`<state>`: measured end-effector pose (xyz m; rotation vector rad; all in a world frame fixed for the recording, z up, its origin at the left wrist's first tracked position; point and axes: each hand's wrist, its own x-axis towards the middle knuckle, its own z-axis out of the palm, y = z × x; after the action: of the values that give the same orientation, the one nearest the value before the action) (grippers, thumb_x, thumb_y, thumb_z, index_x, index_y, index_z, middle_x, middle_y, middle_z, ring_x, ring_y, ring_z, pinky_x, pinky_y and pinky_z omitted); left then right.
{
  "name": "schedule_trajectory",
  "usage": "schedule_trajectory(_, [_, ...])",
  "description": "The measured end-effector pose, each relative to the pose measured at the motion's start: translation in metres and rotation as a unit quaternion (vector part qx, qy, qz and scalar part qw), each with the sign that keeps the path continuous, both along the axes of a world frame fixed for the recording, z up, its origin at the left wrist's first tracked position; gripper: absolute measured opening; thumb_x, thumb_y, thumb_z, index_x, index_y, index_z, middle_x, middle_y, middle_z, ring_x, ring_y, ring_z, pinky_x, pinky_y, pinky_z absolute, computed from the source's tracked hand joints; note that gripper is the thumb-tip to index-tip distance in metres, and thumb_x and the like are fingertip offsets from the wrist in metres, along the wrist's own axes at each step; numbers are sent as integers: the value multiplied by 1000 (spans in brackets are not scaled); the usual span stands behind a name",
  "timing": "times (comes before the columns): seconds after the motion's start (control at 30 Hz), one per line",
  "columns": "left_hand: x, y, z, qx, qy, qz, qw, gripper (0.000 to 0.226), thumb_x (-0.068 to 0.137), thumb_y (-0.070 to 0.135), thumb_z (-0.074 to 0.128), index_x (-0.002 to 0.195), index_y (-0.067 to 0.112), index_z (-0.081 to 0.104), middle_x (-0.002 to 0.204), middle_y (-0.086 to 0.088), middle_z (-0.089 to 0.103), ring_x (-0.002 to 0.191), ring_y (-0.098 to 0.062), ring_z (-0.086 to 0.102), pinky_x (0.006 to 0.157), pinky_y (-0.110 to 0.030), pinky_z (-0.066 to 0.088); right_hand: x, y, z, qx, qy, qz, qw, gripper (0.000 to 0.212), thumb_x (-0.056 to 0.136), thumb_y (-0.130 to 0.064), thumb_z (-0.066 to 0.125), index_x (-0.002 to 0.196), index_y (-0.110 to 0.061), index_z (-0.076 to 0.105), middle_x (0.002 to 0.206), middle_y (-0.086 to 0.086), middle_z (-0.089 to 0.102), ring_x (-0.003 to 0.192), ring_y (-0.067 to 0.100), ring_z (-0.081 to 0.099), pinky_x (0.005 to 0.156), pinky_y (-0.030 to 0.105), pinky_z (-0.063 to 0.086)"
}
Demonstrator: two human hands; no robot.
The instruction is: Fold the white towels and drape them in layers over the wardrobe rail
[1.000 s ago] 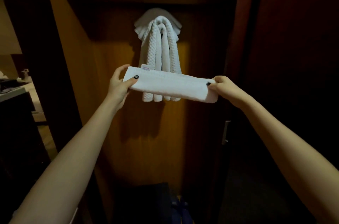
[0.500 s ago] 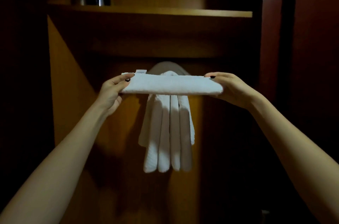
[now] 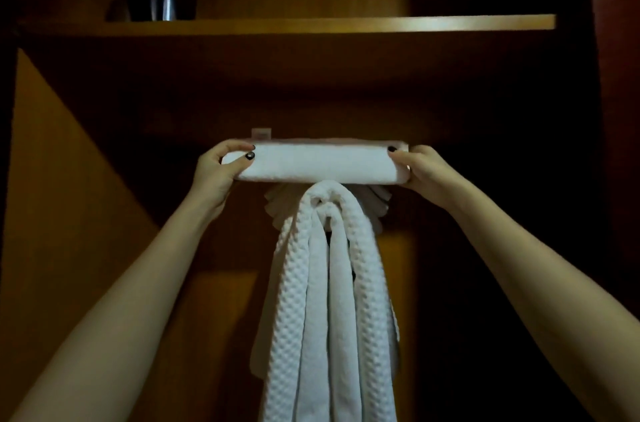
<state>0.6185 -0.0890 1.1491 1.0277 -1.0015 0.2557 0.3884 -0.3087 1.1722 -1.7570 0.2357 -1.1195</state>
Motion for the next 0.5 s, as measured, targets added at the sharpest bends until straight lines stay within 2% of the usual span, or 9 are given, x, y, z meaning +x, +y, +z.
schedule_trajectory(0.07, [13,-13,-1,-19,28,2,999,38,88,-2,63,121,15,53,110,-2,61,99,-18,61,79,-29,52,25,-13,0,8,-13,-16,1000,30,93,-14,60,118,2,54,115,16,62,102,26,63,87,40,53])
schedule_trajectory(0.13, [24,-23,-2,-34,86,-6,996,51,87,-3,64,131,13,46,116,-4,61,104,-18,62,80,-30,53,46,-25,2,11,-25,-18,999,37,95,-20,58,127,-1,54,122,16,62,109,26,62,98,43,50])
schedule_trajectory(0.2, [36,-34,1,-32,135,-21,990,33,86,-2,66,118,4,57,107,-8,67,105,-24,65,78,-28,53,65,-38,4,10,-48,-10,999,35,99,-20,53,130,-7,56,126,13,62,116,25,60,104,43,45])
schedule_trajectory(0.27, [44,-41,4,-24,151,-50,987,15,86,-1,66,99,8,65,96,-6,70,96,-18,69,78,-26,54,78,-46,3,31,-63,7,997,33,100,-22,51,129,-8,58,124,12,63,116,26,60,104,44,45])
schedule_trajectory(0.3, [49,-43,4,-20,146,-62,987,15,86,-1,66,96,11,65,95,-4,70,91,-14,70,78,-26,54,83,-48,1,42,-67,20,997,33,100,-21,52,128,-6,58,123,14,64,115,27,62,103,45,46])
schedule_trajectory(0.37, [61,-50,1,-13,139,-77,987,19,86,1,66,98,16,66,97,-2,72,89,-11,70,82,-29,53,91,-57,-4,66,-75,37,994,34,99,-15,52,129,0,56,124,17,62,115,30,61,102,44,47])
schedule_trajectory(0.5, [72,-64,-7,-15,136,-89,987,31,86,11,69,116,15,65,114,-7,70,110,-23,65,101,-43,48,103,-69,-3,88,-69,10,994,37,100,-17,52,134,-2,53,127,20,59,117,34,58,103,50,45])
